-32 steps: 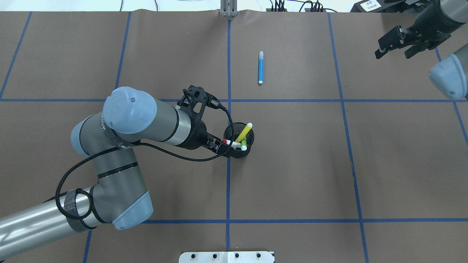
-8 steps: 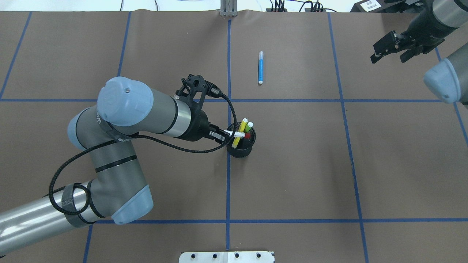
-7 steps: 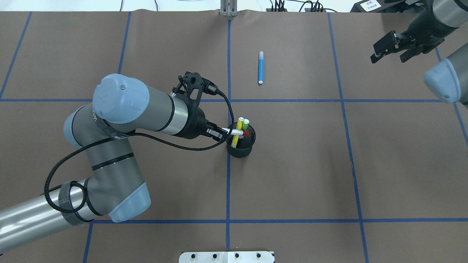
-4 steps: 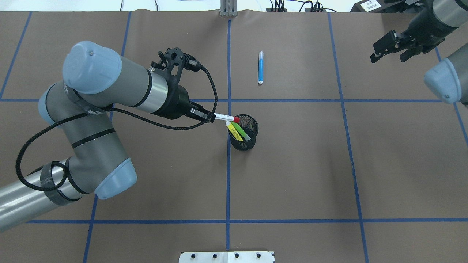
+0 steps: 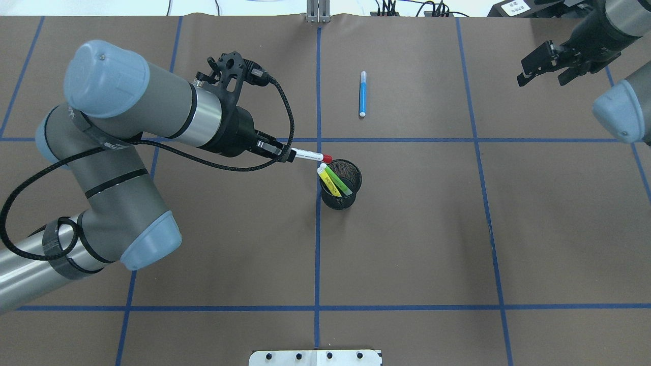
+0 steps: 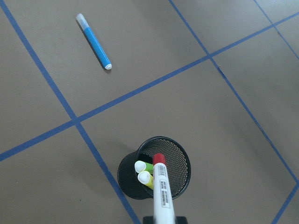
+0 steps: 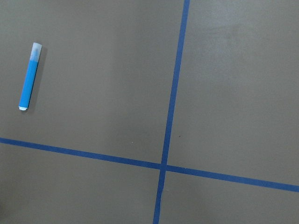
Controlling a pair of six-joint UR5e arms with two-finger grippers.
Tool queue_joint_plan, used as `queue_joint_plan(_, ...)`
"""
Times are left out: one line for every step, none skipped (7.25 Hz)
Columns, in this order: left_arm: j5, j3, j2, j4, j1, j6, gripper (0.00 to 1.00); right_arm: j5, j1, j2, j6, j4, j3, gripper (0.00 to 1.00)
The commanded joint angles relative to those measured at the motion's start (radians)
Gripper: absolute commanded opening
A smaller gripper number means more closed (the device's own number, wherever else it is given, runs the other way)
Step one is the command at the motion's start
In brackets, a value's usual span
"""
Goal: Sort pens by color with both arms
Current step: 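Carry the white marker beside the blue marker with the left gripper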
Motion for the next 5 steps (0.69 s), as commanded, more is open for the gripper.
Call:
queue_joint_plan(0.009,0.033,-0.013,-0.007,-0.054,-0.056,0.0,0.001,0.002,0.0,0.0,0.0,0.006,1.0)
queue_joint_plan(0.052,0.062,-0.037,-0.013,-0.067,-0.106,0.0,0.001,0.005,-0.002,0.0,0.0,0.012,1.0)
queue_joint_plan(0.152,0.084,-0.058,-0.014,-0.066,-0.155,0.0,0.001,0.005,-0.005,0.002,0.0,0.02,1.0)
queue_joint_plan(0.213,0.139,-0.095,-0.016,-0.063,-0.185,0.0,-0.001,0.005,-0.008,0.002,0.0,0.026,1.0)
queue_joint_plan(0.283,0.185,-0.13,-0.016,-0.057,-0.187,0.0,-0.002,0.005,-0.008,0.002,0.0,0.026,1.0)
